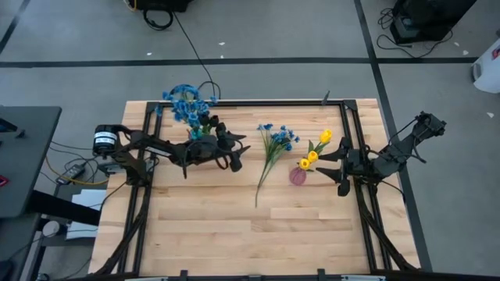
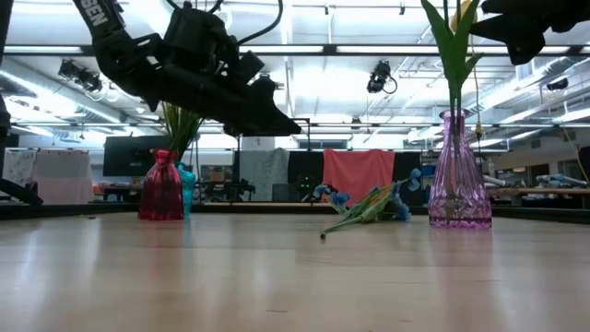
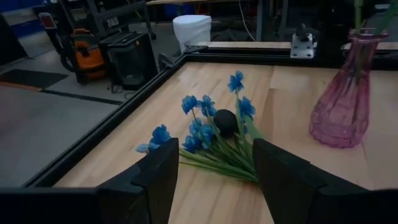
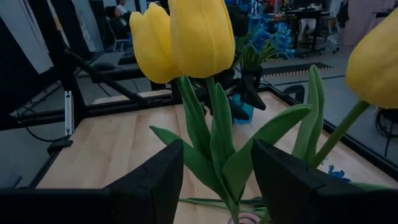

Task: Sort flowers into vase by color
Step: Put the black flower into the red vase

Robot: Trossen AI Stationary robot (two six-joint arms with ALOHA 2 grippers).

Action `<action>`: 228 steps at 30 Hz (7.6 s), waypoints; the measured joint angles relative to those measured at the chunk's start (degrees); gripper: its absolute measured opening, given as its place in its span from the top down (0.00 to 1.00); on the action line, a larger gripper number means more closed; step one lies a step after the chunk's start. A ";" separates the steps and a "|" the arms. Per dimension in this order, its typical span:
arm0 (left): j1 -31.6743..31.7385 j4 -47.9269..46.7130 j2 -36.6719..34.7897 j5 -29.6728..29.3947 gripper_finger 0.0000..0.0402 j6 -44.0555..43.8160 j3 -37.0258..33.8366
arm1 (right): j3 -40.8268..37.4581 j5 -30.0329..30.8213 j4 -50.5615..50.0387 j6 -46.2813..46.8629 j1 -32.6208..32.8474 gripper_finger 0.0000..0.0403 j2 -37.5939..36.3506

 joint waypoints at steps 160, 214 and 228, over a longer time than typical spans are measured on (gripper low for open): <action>-3.35 -59.52 -0.87 -0.47 0.98 2.71 37.08 | -9.33 -0.16 11.53 -5.87 0.12 0.50 2.99; -27.50 12.72 -21.54 -1.53 0.98 4.79 -11.58 | 25.01 8.47 41.85 -2.72 0.66 0.50 68.19; -32.14 15.51 -20.14 4.79 0.98 6.34 -10.69 | 34.77 3.65 65.55 -14.78 -4.97 0.50 81.04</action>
